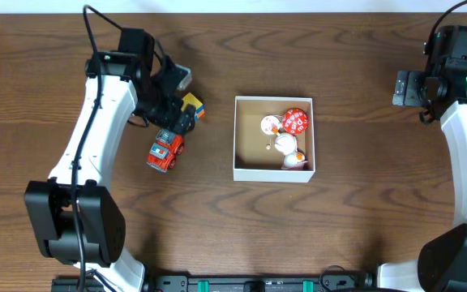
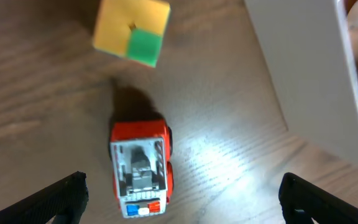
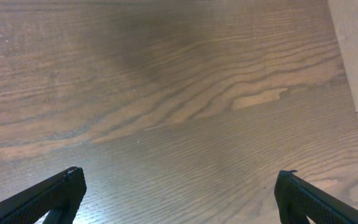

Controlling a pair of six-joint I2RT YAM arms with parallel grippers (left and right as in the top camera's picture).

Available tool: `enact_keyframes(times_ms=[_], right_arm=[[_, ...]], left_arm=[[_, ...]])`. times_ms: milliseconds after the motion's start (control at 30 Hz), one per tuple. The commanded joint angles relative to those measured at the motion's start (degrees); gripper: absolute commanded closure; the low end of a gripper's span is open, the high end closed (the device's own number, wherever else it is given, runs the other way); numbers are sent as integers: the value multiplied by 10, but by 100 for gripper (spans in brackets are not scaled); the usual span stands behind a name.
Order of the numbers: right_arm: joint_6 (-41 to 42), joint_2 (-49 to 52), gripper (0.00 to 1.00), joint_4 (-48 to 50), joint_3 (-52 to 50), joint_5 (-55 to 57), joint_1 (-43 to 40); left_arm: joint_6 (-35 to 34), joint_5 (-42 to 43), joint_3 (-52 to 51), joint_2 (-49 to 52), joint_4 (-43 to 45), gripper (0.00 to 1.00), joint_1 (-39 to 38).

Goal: Pack container
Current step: 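Move the left gripper over the red fire truck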

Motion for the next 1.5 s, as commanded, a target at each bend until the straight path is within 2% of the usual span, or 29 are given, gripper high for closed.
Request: enact_keyframes(times_ms=[0, 400, 633, 1467], right_arm=[[9, -1, 1, -1, 7, 2, -2], [10, -1, 1, -1, 7, 2, -2], [10, -1, 1, -1, 7, 2, -2], [10, -1, 1, -1, 7, 2, -2]], left_arm=[[23, 3, -25, 5, 3, 2, 7], [20, -2, -82, 5, 77, 2, 33], [21, -34, -89, 5, 80, 2, 33], [21, -33, -89, 5, 76, 2, 33]])
